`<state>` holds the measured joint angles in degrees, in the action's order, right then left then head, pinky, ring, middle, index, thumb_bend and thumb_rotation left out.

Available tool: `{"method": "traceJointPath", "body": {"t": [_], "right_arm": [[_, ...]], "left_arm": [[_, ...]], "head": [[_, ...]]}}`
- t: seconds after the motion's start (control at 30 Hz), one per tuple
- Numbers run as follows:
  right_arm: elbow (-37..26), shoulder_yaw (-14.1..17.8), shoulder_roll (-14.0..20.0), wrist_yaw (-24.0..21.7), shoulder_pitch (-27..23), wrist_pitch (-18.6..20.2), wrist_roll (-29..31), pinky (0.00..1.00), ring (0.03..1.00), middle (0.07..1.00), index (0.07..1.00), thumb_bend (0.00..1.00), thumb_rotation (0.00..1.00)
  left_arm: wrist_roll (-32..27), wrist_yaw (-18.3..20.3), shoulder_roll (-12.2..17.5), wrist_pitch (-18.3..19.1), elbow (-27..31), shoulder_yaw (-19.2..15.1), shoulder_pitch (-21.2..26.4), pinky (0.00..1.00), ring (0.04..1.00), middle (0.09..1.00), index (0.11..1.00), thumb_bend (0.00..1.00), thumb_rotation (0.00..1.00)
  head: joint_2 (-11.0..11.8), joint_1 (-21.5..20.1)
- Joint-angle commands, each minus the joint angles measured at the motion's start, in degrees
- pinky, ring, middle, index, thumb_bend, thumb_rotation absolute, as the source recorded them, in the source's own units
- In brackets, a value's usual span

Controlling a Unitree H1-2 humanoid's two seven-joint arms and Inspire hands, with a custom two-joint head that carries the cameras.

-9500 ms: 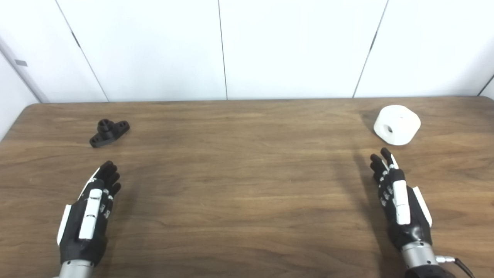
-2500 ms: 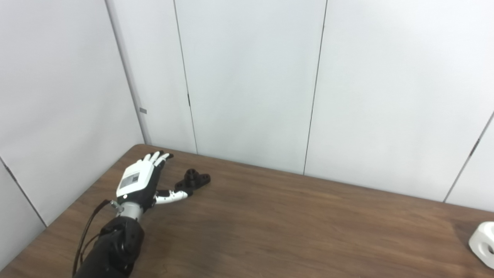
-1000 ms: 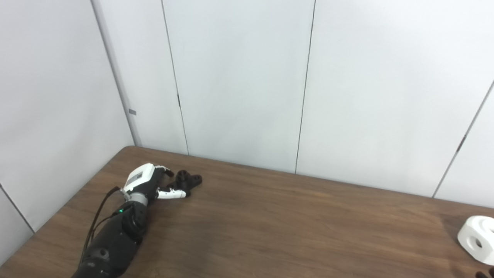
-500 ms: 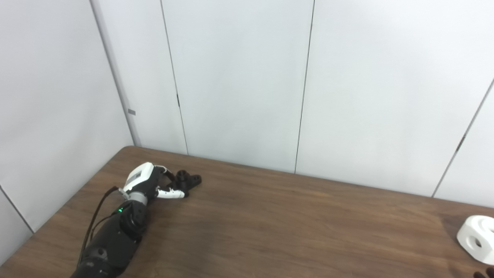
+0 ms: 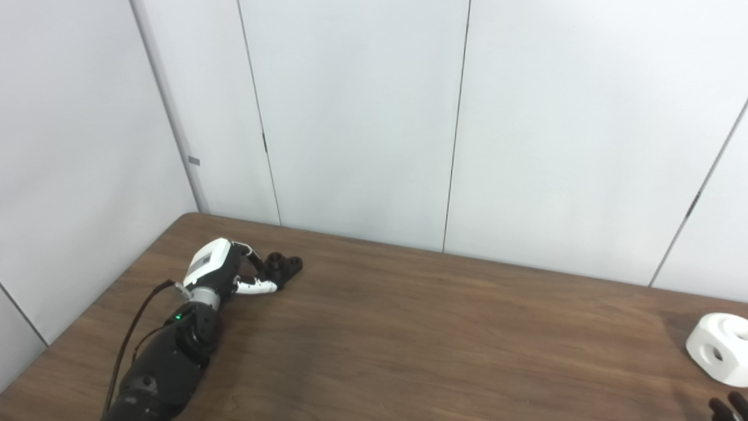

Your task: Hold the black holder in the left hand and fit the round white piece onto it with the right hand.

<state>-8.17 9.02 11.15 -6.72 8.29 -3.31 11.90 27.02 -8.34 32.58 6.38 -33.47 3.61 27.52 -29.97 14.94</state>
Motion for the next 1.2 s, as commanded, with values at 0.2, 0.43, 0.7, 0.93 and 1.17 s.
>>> {"method": "traceJointPath", "body": {"t": [0.2,0.43,0.7,0.93,1.17], "right_arm": [[-0.35,-0.8,-0.84,-0.22,1.59,0.81,-0.12,1.0,0.99,0.938,0.969,0.58,0.99],[-0.73,-1.1,-1.04,0.13,1.59,1.35,-0.92,1.0,0.987,0.936,0.969,0.59,1.0],[-0.6,-1.39,-1.57,0.67,1.41,0.8,-1.95,1.0,0.988,0.933,0.961,0.62,0.97],[-1.63,-1.73,-2.11,1.36,1.45,1.35,-2.62,1.0,0.979,0.92,0.956,0.6,0.94],[-1.94,-2.35,-2.3,2.09,1.38,0.88,-3.75,1.0,0.966,0.915,0.953,0.61,0.92]], "left_arm": [[1.58,-1.7,0.98,-0.4,1.13,0.81,1.52,0.92,0.913,0.797,0.482,0.52,0.05],[1.4,-0.28,1.3,-1.78,4.0,1.16,-0.11,0.91,0.891,0.783,0.482,0.52,0.05],[0.94,5.79,0.88,0.08,15.37,2.04,-5.2,0.91,0.902,0.796,0.484,0.52,0.05],[2.07,10.96,-0.69,4.24,26.54,2.91,-8.55,0.9,0.905,0.798,0.484,0.52,0.05],[4.12,15.42,-0.47,2.79,34.38,5.6,-10.68,0.96,0.903,0.808,0.485,0.52,0.05]], "head": [[-0.1,-0.2],[-0.4,-1.44],[-0.98,-2.44],[-1.97,-3.25],[-3.4,-5.0]]}}
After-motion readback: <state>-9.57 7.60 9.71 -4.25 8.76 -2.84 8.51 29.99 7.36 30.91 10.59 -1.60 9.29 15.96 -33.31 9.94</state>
